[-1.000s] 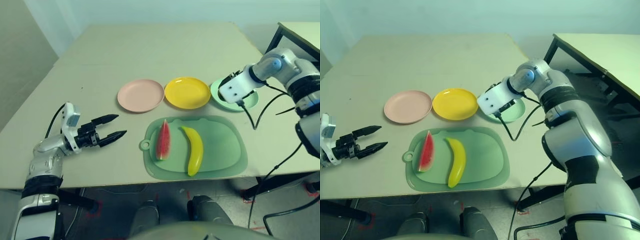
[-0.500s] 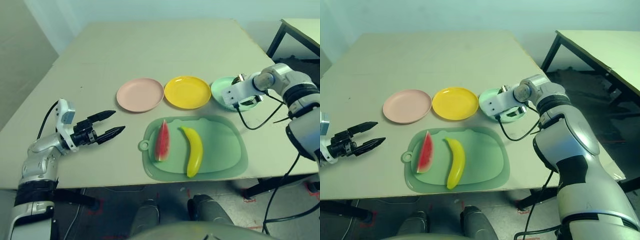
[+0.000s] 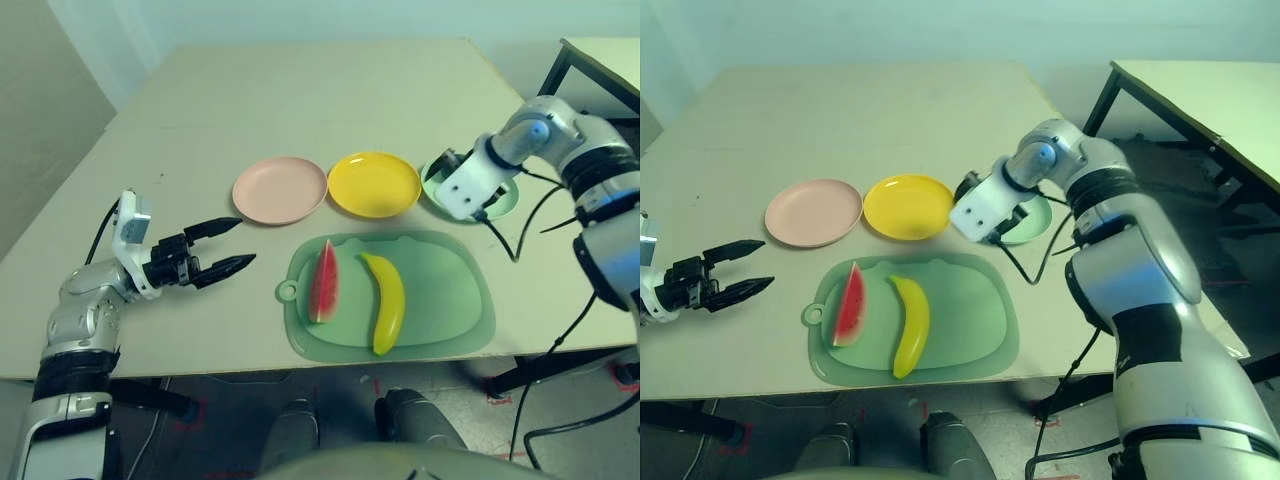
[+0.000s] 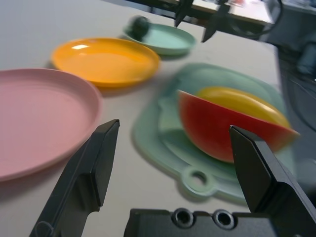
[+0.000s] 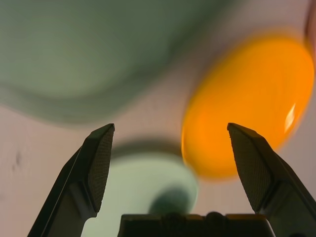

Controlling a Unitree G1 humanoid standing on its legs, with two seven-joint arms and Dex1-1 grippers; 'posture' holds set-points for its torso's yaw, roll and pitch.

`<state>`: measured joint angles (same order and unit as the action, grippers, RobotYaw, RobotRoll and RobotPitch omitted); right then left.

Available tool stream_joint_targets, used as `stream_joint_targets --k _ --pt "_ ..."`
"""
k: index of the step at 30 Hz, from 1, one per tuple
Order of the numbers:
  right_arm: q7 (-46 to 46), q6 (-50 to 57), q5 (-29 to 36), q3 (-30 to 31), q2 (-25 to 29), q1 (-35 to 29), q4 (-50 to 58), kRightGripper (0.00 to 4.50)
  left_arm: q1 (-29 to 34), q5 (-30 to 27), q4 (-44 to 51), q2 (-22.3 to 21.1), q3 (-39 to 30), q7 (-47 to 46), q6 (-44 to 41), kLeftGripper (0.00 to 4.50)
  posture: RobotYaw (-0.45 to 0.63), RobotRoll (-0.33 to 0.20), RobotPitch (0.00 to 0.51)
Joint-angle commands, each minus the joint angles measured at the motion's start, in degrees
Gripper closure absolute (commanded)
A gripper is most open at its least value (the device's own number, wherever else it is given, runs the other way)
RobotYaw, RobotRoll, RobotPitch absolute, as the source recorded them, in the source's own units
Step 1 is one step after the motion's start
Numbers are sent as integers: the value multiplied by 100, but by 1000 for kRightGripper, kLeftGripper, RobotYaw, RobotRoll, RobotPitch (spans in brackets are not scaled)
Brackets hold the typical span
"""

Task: Place the fruits into color-matched plates.

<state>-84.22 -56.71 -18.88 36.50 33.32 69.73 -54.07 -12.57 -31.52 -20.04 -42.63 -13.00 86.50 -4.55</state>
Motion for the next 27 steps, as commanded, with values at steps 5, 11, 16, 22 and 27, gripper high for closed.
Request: stream_joint_targets --k 5,11,16,22,27 --pt "-828 1590 1041 203 302 -801 2789 38 119 -52 322 -224 239 564 -104 0 -76 0 67" --pt "-828 2242 1116 505 552 -1134 3883 38 186 -94 550 -430 411 600 -223 0 -73 0 66" --pt "-828 2496 1160 693 650 -1375 4426 38 122 241 531 -562 563 492 -305 0 -71 0 66" --pt "-828 2508 1091 842 584 -1524 4648 38 120 272 672 -553 609 383 -407 0 -57 0 65" --pt "-828 2527 960 918 341 -1602 4612 38 181 280 611 -535 548 346 -340 0 -48 0 65"
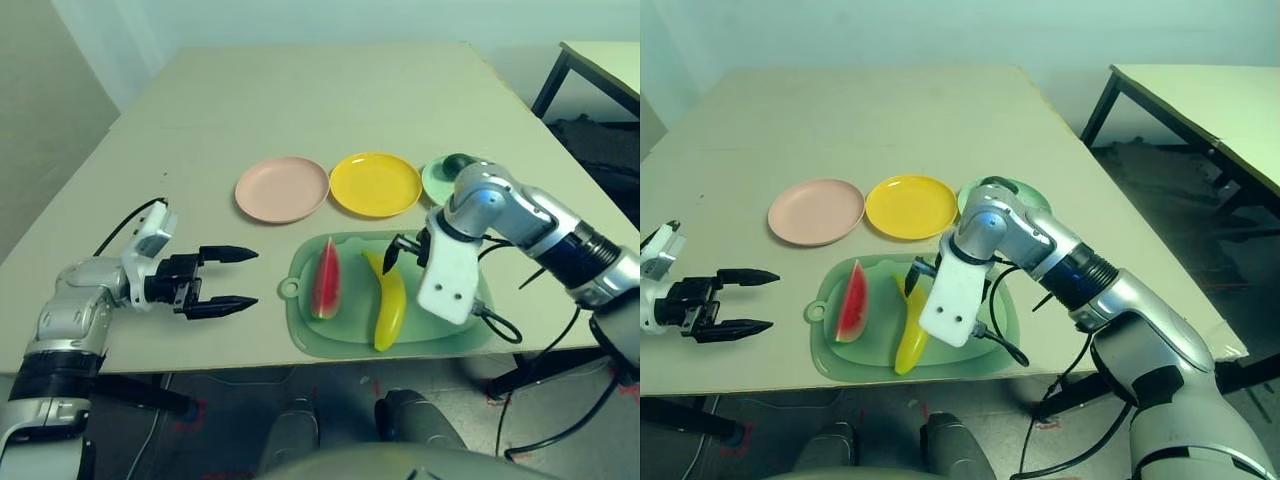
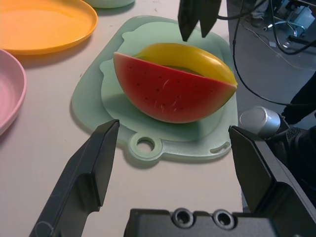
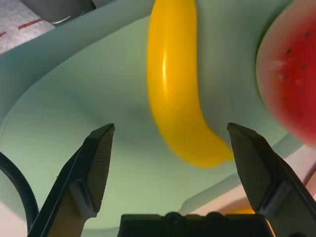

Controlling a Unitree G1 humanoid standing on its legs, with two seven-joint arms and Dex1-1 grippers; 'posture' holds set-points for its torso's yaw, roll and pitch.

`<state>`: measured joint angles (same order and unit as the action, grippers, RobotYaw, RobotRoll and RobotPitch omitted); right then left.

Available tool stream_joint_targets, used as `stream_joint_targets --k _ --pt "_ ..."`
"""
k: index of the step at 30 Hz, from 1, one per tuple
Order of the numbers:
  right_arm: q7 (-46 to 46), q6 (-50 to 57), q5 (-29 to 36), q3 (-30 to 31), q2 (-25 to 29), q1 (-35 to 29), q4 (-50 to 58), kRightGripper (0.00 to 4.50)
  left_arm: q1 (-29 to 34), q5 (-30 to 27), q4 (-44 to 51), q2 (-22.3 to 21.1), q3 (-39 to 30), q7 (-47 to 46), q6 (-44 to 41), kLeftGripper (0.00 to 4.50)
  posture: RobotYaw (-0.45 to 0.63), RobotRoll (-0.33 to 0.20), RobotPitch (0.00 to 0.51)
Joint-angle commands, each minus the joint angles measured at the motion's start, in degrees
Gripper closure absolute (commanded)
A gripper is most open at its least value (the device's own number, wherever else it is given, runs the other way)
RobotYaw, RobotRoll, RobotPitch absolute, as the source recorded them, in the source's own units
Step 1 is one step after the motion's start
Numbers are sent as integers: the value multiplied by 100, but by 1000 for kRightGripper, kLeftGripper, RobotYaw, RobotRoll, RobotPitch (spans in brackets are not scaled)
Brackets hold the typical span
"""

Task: Place the fruits into color-matched plates.

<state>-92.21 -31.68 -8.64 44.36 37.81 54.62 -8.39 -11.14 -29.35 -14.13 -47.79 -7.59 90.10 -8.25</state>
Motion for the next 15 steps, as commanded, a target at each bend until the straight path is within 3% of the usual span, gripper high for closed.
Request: stream_joint_targets --k 1,9,11,15 --pt "-12 14 -143 148 -198 -124 -30 38 55 49 8 -4 -20 -41 40 0 -41 0 65" --pt "128 -36 -644 200 -382 -515 -359 153 110 -54 45 121 -143 -259 31 0 -18 0 67" --pt "138 -93 -720 180 -335 -534 -445 481 139 -80 88 130 -148 -259 31 0 -17 0 66" --pt "83 -195 -738 120 -168 -507 -601 1902 173 -120 129 137 -148 -244 27 0 -21 0 65"
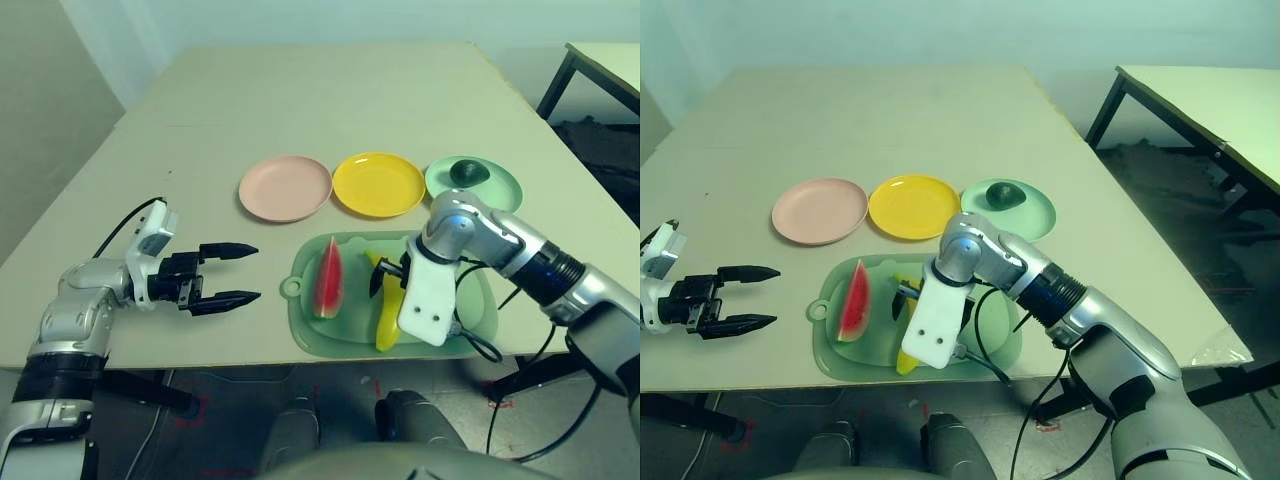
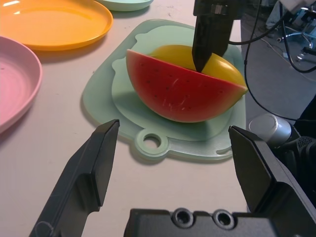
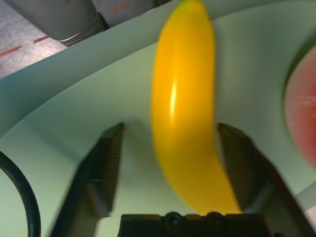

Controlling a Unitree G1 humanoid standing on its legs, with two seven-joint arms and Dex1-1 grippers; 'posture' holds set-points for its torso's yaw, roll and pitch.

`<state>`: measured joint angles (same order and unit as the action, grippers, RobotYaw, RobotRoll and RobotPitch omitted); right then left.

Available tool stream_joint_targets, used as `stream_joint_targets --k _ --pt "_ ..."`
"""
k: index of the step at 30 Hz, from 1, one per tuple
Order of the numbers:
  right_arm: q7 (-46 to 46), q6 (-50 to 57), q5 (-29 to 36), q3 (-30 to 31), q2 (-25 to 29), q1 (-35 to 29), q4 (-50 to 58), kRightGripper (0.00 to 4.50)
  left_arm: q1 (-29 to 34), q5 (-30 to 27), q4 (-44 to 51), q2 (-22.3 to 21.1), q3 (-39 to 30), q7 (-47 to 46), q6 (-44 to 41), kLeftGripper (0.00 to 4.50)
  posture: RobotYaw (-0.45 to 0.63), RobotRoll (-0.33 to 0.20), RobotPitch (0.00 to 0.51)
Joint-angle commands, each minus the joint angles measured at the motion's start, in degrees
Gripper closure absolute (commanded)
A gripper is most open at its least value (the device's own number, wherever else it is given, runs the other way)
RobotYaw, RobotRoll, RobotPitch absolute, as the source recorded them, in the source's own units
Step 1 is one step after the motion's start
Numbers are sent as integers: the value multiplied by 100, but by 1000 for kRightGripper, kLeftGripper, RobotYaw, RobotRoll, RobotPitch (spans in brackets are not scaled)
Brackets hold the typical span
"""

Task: Place the fruits into color-matched plates.

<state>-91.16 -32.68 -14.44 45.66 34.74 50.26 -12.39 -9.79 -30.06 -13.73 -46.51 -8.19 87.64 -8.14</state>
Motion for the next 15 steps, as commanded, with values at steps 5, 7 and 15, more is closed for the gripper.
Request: stream_joint_targets --k 5,7,15 --pt "-133 -243 -33 -94 413 31 -395 2811 -6 0 13 12 5 47 71 0 -28 0 65" --pt "-131 -183 53 -219 381 180 -570 2811 -34 4 -40 24 3 33 74 0 -34 0 68" --pt "711 -375 -439 -586 -481 1924 -3199 2811 -246 99 -272 40 -44 -630 -397 0 -42 0 66"
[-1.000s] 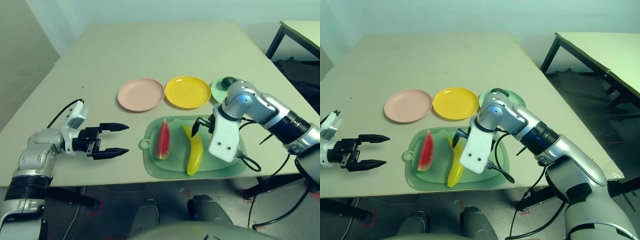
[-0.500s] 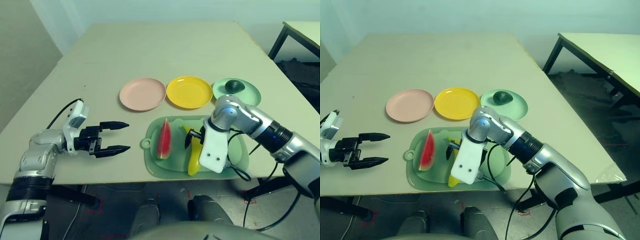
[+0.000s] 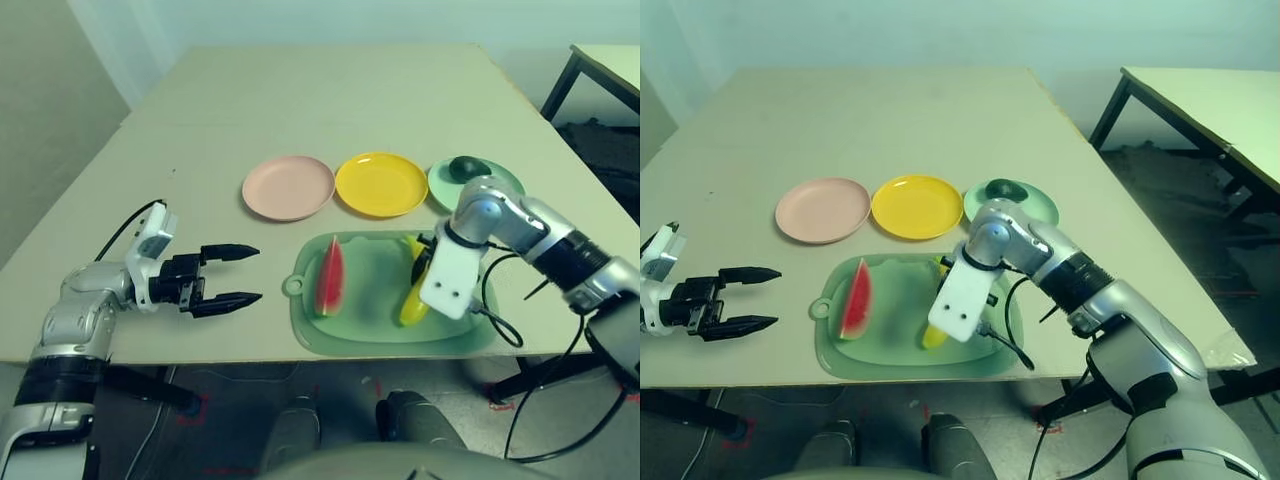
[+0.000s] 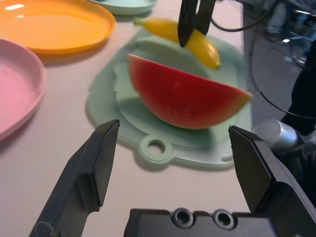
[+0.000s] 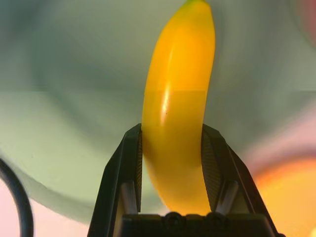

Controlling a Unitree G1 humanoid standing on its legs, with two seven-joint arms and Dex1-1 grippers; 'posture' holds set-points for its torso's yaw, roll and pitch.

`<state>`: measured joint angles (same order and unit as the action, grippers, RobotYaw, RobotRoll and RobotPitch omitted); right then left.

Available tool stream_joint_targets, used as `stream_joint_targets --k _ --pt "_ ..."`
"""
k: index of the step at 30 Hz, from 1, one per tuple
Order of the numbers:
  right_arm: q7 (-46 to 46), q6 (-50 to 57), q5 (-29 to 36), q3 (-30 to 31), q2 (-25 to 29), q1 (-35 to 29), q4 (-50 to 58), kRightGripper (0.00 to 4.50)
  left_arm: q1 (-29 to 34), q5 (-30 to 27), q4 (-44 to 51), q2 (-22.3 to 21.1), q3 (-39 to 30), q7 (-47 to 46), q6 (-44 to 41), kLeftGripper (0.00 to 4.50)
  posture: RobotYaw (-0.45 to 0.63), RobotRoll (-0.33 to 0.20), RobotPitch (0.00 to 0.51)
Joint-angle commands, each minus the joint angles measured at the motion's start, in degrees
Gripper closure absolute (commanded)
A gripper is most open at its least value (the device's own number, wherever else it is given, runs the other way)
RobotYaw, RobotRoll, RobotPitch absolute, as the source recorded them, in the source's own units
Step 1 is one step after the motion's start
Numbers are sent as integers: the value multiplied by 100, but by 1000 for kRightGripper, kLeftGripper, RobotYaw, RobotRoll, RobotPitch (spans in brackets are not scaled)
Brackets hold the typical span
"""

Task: Place the fruits into color-matched plates.

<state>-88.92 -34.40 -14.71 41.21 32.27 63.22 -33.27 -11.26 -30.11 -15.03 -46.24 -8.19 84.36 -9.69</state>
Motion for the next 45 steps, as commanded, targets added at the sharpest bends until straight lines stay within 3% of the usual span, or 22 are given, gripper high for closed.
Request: stream_joint_targets --k 1,7,13,20,28,31,37,40,45 --pt "763 -260 -580 -124 -381 920 -1610 2811 -145 107 -169 28 -59 -415 -306 0 -42 0 66" --pt "2413 -112 -1374 6 -1152 1761 -3613 2811 -122 155 -100 59 -30 -671 -389 0 -25 0 71" --pt "3578 340 -1978 43 -1533 1644 -4325 2811 237 125 138 61 -100 -751 -356 0 7 0 80" --pt "4123 817 -2236 -46 -1685 1382 -4522 2811 567 49 399 40 -250 -875 -391 0 27 0 82" --pt "4114 711 -2058 -404 -1521 1407 -4479 57 524 56 408 13 -277 -874 -419 0 3 0 76" --pt "3641 632 -1516 -1007 -1292 1542 -4375 20 303 12 298 68 -251 -881 -490 0 -7 0 75" --pt "1812 1681 549 -3008 -646 1464 -3794 20 -63 228 -74 86 -78 -716 -256 0 -44 0 69" --pt "1071 3060 1432 -3710 -159 655 -2815 20 -125 403 -173 67 69 -501 103 0 -71 0 64" --pt "985 5072 2612 -4384 201 -1173 -126 20 -343 646 -304 25 253 -246 572 0 -101 0 56"
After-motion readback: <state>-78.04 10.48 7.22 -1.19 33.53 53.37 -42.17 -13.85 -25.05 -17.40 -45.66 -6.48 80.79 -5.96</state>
